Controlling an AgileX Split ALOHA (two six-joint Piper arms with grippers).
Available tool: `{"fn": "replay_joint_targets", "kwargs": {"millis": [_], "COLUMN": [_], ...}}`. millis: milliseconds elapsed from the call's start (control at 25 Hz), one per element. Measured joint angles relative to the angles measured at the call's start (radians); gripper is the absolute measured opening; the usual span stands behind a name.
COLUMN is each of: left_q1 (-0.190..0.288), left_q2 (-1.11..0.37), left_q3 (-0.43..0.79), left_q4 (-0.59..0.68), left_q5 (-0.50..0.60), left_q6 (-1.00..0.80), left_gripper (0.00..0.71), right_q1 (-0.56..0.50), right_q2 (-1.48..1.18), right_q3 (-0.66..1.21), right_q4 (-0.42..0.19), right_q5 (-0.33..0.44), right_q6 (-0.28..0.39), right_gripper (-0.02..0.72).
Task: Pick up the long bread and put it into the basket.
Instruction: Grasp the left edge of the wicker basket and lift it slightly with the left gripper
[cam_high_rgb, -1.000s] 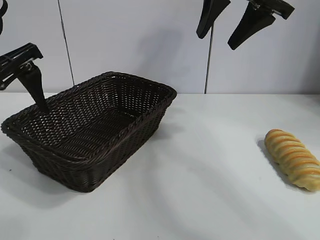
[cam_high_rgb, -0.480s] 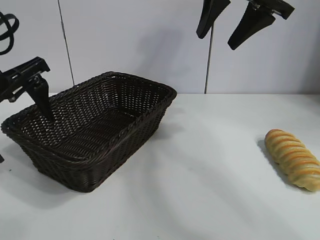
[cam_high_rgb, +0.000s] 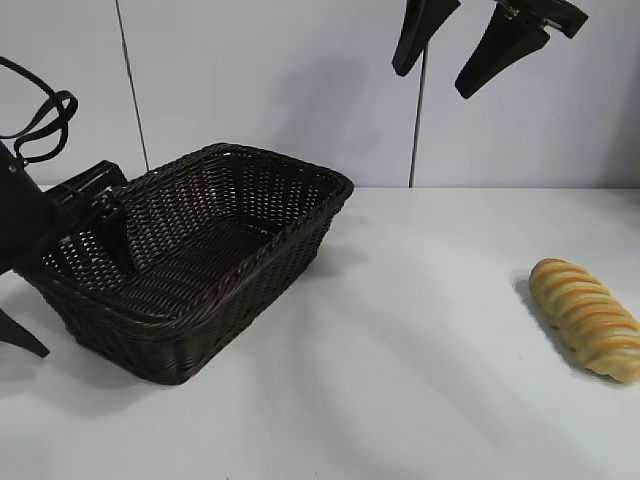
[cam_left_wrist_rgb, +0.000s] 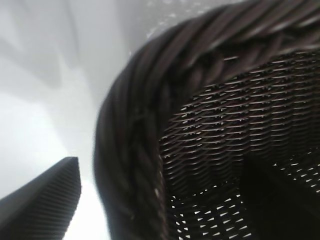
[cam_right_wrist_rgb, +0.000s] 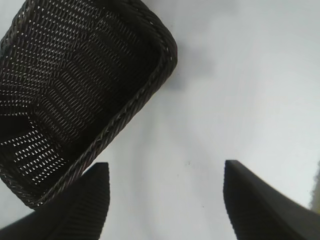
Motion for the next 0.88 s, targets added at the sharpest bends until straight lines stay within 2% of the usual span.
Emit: {"fn": "replay_joint_targets", "kwargs": {"millis": [200, 480, 760, 880], "left_q1": [0.000, 0.000, 0.000, 0.000], "left_q2": [0.001, 0.001, 0.001, 0.001], "left_q3": [0.000, 0.001, 0.001, -0.010], "left_q4": [0.001, -0.007, -0.008, -0.008], "left_q5": [0.000, -0.007, -0.001, 0.038], "left_q6": [0.001, -0.004, -0.003, 0.016], "left_gripper": [0.250, 0.113, 0.103, 0.103], "right_q1": [0.000, 0.000, 0.000, 0.000], "right_q2": [0.000, 0.000, 0.000, 0.000], "right_q3": [0.000, 0.000, 0.000, 0.000], "right_q4": [0.000, 0.000, 0.000, 0.000], "right_q5": [0.000, 0.000, 0.000, -0.001], "right_q6": [0.000, 0.000, 0.000, 0.000], "right_gripper": [0.476, 0.476, 0.476, 0.476]}}
